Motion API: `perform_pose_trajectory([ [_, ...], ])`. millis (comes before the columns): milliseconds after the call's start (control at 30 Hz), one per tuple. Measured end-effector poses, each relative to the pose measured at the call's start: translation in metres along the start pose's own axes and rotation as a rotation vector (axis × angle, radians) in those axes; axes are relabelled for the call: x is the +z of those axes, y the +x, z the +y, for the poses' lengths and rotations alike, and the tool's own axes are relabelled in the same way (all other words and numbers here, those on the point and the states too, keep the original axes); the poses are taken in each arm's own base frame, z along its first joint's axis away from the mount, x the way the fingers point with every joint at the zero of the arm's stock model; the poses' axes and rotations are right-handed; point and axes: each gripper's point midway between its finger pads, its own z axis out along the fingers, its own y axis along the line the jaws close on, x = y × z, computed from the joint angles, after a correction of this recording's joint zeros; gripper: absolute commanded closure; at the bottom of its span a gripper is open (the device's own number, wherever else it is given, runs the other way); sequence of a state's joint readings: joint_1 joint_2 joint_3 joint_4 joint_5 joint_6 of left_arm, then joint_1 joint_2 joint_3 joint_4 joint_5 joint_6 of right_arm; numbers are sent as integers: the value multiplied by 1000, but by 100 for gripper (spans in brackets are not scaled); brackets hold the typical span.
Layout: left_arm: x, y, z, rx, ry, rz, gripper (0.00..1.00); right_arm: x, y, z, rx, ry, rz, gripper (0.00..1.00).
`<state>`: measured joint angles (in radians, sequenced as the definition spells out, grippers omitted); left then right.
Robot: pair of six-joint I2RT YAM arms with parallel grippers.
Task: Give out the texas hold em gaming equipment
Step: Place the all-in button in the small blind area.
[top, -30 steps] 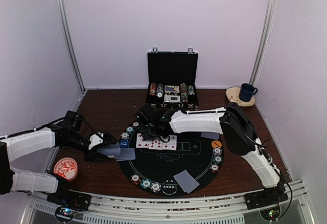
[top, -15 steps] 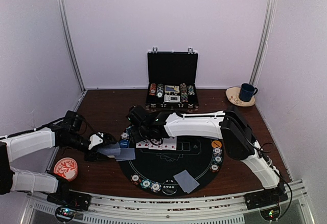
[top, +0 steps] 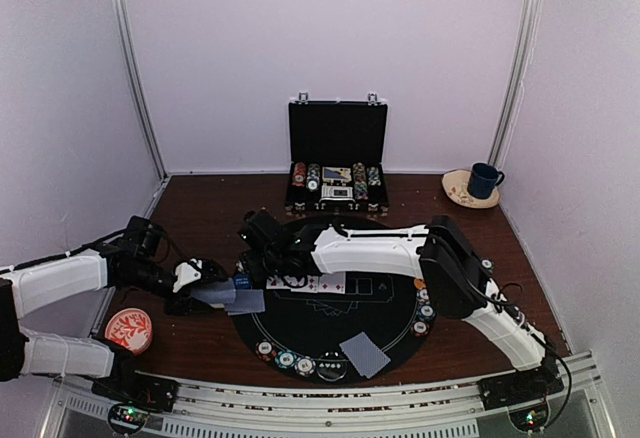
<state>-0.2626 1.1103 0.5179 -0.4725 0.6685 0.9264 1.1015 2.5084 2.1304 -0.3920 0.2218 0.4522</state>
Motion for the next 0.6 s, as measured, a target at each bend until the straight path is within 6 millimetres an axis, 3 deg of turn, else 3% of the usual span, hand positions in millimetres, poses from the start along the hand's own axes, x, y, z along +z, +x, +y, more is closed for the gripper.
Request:
perform_pose_trajectory([
  [333, 0, 0, 0, 0, 0, 0, 86, 1, 3, 9, -1, -31, -1, 38],
  [600, 0, 0, 0, 0, 0, 0, 86, 11, 18, 8, -11, -20, 25, 38],
])
